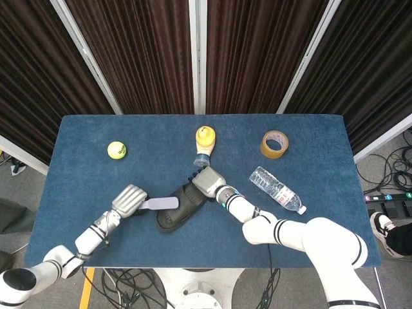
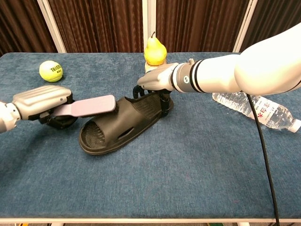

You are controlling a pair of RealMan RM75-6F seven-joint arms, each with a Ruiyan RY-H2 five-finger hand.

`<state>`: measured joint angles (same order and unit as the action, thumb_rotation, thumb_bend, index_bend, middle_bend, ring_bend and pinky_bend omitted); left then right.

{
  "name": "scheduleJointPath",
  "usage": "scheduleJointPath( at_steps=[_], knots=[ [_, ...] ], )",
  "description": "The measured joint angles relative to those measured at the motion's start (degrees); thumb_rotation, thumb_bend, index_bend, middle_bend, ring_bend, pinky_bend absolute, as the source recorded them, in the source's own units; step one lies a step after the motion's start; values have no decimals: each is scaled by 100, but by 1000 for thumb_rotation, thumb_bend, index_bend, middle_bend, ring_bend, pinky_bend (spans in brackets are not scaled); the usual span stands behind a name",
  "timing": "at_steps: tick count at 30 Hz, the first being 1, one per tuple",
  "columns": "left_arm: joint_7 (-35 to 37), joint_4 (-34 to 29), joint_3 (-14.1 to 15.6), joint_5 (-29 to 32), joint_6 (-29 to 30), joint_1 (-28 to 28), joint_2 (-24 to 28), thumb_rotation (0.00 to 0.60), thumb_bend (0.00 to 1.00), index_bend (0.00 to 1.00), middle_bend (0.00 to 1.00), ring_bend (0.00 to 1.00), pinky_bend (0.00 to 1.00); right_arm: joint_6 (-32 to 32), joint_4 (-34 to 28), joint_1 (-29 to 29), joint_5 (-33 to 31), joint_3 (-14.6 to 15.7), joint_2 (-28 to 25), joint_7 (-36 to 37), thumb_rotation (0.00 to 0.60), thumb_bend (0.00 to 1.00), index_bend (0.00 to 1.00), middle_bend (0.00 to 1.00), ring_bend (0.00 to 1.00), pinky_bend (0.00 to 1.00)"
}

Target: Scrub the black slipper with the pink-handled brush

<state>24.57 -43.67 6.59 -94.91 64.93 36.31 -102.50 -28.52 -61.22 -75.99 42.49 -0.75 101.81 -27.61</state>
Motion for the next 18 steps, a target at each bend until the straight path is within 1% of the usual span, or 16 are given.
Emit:
scheduleJointPath(
  at_steps=[6, 8, 10, 12, 13, 14, 16, 18],
  knots=[
    [-305, -681, 242, -237, 208, -124, 373, 600, 600, 1000, 1000, 1000, 1000, -25, -40, -4, 1, -21, -16, 4, 600, 271, 481, 357, 199, 207],
    [-395, -922, 283, -300, 351, -179, 503, 600, 600, 1000, 1000, 1000, 1000, -17, -66, -6, -8, -28, -38, 12, 600, 261, 449, 339, 191, 201],
    [-464, -1102, 294, -334, 502, -235, 609, 600, 600, 1000, 1000, 1000, 1000, -1, -96, -8, -21, -24, -60, 15, 600, 183, 344, 285, 141, 169],
    [-512, -1268, 258, -308, 612, -305, 712, 600, 600, 1000, 1000, 1000, 1000, 35, -156, -10, -39, -15, -100, 26, 600, 58, 132, 159, 38, 78],
    [-515, -1306, 225, -264, 621, -327, 738, 600, 599, 1000, 1000, 1000, 1000, 46, -191, -11, -46, -11, -123, 32, 600, 28, 61, 97, 11, 41],
    [-518, -1332, 167, -176, 616, -357, 748, 600, 599, 1000, 1000, 1000, 1000, 58, -244, -13, -57, -8, -157, 42, 600, 10, 14, 42, 0, 12],
    [-550, -1346, 56, 13, 572, -401, 745, 600, 597, 1000, 1000, 1000, 1000, 65, -340, -14, -73, -7, -216, 60, 600, 0, 0, 2, 0, 0],
    [-641, -1339, -106, 305, 463, -451, 723, 600, 595, 1000, 1000, 1000, 1000, 43, -479, -13, -81, -4, -306, 74, 600, 0, 0, 0, 0, 0]
  ],
)
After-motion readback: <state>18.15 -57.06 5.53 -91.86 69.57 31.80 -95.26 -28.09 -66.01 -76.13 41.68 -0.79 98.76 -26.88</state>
